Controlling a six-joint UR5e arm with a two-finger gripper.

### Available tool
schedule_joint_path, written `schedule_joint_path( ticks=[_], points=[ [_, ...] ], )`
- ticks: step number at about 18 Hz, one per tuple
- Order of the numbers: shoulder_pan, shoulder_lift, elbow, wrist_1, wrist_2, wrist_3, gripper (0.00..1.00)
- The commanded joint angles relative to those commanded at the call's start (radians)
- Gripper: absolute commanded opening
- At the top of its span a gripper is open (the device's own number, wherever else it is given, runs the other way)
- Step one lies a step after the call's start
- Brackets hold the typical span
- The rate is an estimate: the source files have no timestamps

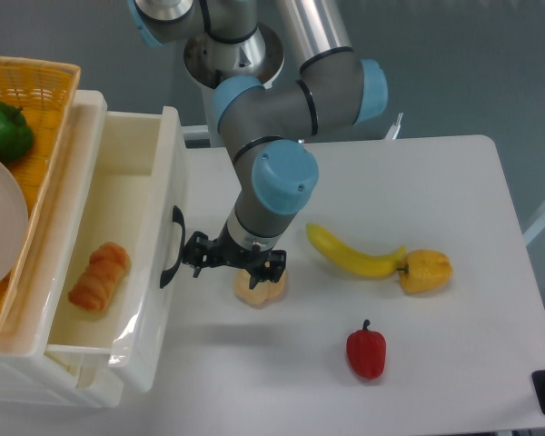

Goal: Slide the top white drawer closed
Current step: 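Push the drawer front with the gripper into the white cabinet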

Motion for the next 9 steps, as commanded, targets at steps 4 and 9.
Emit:
schedule_joint_path(
  ticks=[4,9],
  points=[
    [-0.026,-0.002,0.002,0.002,0.008,-0.003,1.00],
    [-0.041,0.000,0.005,0.000,0.008,-0.017,1.00]
  ],
)
